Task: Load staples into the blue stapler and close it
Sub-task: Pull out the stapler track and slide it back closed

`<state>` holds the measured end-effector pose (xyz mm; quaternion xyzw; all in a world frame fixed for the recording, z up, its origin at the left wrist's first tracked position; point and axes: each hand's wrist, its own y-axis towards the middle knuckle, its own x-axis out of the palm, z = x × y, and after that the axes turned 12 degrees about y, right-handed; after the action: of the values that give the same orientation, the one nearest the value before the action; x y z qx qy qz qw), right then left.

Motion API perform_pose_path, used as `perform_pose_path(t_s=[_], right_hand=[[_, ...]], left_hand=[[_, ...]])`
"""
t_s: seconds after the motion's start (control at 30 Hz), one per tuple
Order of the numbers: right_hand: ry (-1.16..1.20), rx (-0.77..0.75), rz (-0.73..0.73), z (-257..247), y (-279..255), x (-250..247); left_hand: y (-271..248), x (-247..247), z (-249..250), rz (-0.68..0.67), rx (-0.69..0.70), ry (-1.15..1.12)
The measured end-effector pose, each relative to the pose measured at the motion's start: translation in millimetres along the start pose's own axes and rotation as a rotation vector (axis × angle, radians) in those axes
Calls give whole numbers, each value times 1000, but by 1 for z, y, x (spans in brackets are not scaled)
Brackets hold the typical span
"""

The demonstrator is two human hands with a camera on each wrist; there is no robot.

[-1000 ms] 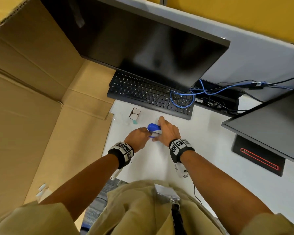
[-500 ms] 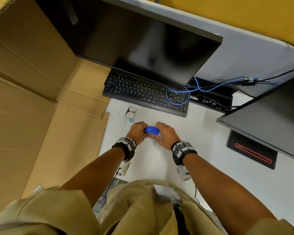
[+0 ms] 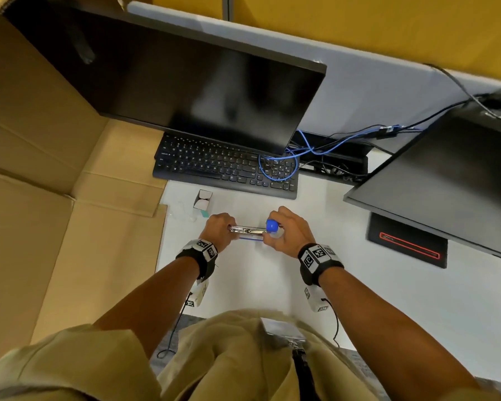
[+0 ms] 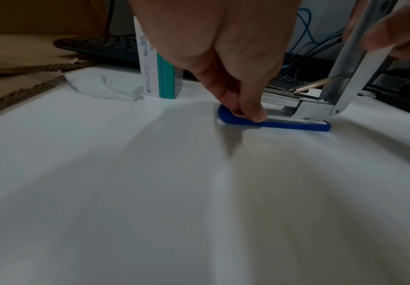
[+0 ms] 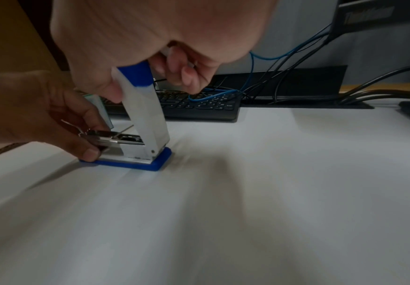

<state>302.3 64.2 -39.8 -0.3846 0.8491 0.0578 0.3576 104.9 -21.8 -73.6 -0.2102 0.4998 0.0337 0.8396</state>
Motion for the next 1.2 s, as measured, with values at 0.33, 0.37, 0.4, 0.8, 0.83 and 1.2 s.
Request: perform_pose_path(t_s=[0.33,0.37,0.4,0.8,0.83,1.2], right_hand=[[-21,160,100,38,-31,-30],[-49,177,93,42,-33,-31],[-88,190,79,44,-35,-31],[-61,244,37,42,-35,-20],[5,237,48,36,-32,-19],[36,131,-236,-19,4,30]], left_hand=[[1,-2,6,-32,11,82],[2,-3,8,-39,7,105],[2,-4,11,-48,1,135],[-1,4,19,-84,82,136],[-3,3,19,-60,101,122],[-25,-9,26,33,141,-238]])
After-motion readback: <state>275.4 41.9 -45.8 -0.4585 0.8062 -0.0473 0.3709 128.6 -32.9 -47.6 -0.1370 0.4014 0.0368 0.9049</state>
